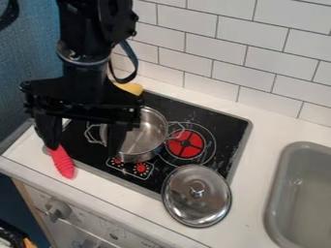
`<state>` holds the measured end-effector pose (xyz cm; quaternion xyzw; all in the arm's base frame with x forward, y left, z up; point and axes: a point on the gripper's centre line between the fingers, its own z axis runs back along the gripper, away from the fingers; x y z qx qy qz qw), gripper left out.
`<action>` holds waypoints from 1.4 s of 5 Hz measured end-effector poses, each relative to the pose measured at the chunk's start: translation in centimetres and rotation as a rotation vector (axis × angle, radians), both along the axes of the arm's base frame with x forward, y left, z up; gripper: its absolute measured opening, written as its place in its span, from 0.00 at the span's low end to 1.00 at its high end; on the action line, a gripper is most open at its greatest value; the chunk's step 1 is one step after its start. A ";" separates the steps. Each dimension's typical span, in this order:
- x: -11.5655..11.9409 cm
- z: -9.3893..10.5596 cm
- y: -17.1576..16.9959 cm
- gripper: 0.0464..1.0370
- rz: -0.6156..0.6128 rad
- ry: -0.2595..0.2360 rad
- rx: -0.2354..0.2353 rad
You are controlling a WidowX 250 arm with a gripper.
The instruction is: Put the silver pot on the top left side
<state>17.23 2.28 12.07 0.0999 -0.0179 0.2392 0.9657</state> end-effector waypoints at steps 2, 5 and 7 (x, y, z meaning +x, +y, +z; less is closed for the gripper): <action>2.0 -1.8 1.1 0.96 -0.051 0.034 -0.040; 10.1 -5.6 5.5 0.96 -0.299 -0.100 -0.072; 12.6 -8.5 6.1 0.96 -0.449 -0.080 -0.080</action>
